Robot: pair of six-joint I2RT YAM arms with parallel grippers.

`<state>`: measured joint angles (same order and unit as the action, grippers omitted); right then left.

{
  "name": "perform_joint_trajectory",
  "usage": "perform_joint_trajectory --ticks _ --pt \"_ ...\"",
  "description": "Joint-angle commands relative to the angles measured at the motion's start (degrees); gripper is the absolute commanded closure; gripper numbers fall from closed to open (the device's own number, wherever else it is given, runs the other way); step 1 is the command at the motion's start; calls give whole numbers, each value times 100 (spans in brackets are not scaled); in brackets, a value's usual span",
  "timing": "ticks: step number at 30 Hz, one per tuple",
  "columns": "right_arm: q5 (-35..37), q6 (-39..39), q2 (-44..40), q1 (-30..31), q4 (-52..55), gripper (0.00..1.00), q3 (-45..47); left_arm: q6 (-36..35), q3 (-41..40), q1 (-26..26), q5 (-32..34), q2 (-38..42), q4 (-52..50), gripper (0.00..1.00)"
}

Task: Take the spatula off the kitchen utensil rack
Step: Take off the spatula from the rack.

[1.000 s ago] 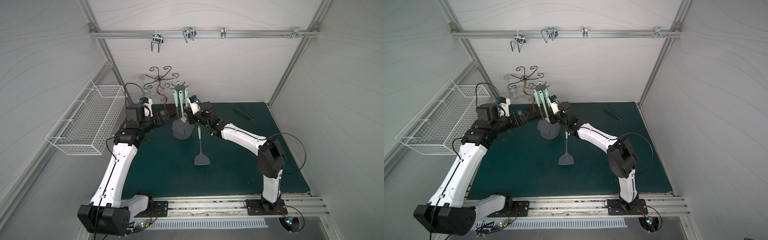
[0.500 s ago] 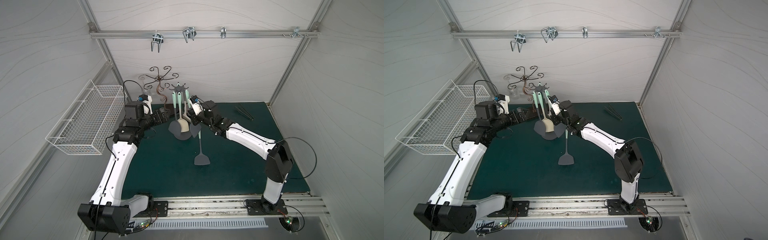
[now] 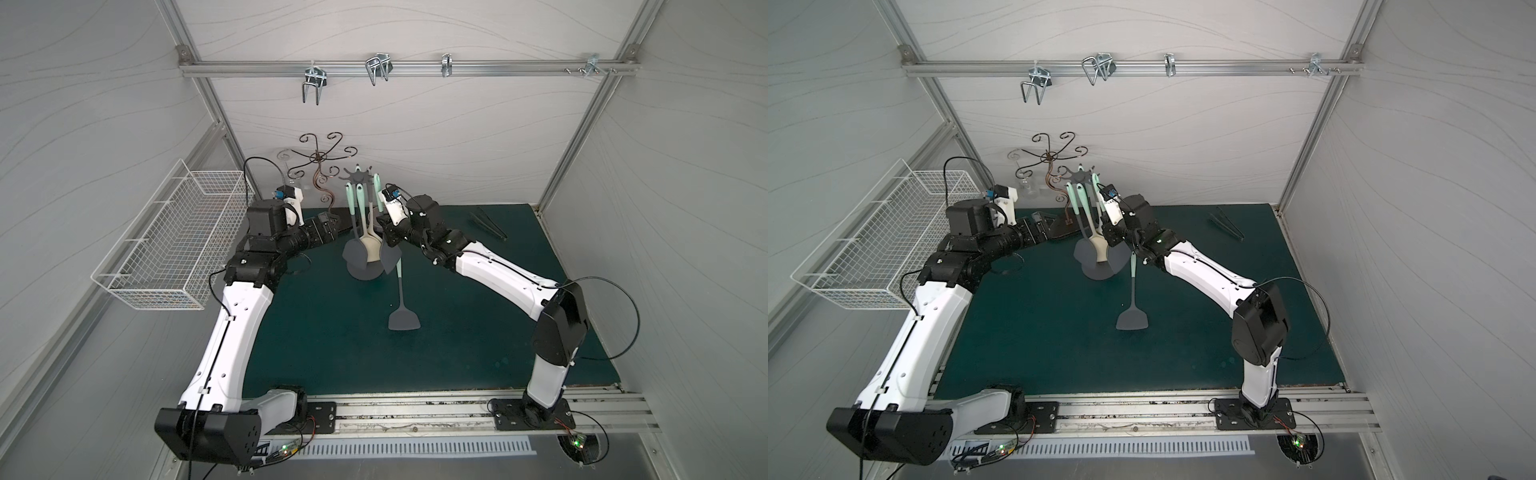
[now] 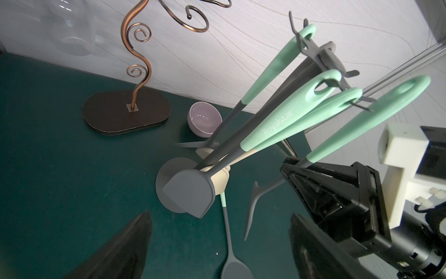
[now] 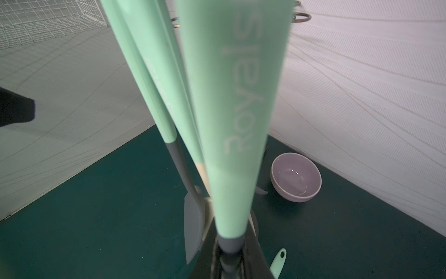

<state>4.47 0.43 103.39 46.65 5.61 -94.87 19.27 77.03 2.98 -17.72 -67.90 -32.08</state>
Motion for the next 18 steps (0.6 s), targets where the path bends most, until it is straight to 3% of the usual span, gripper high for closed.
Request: perform_joint_trajectory --ticks 1,5,9,13,18 --pt "99 408 -753 -107 331 100 197 -350 185 -43 -47 285 54 7" --pt "46 989 -1391 -233 718 100 747 -457 -79 -35 -373 661 320 8" --pt "625 1828 -1796 -314 1833 100 957 -383 -302 260 -641 914 496 12" --pt "1122 2795 -2084 -414 2971 100 1003 -614 -667 1508 -135 1024 585 13" --pt "1393 3302 -2509 -558 3473 100 1138 -657 -1234 3125 427 833 959 13"
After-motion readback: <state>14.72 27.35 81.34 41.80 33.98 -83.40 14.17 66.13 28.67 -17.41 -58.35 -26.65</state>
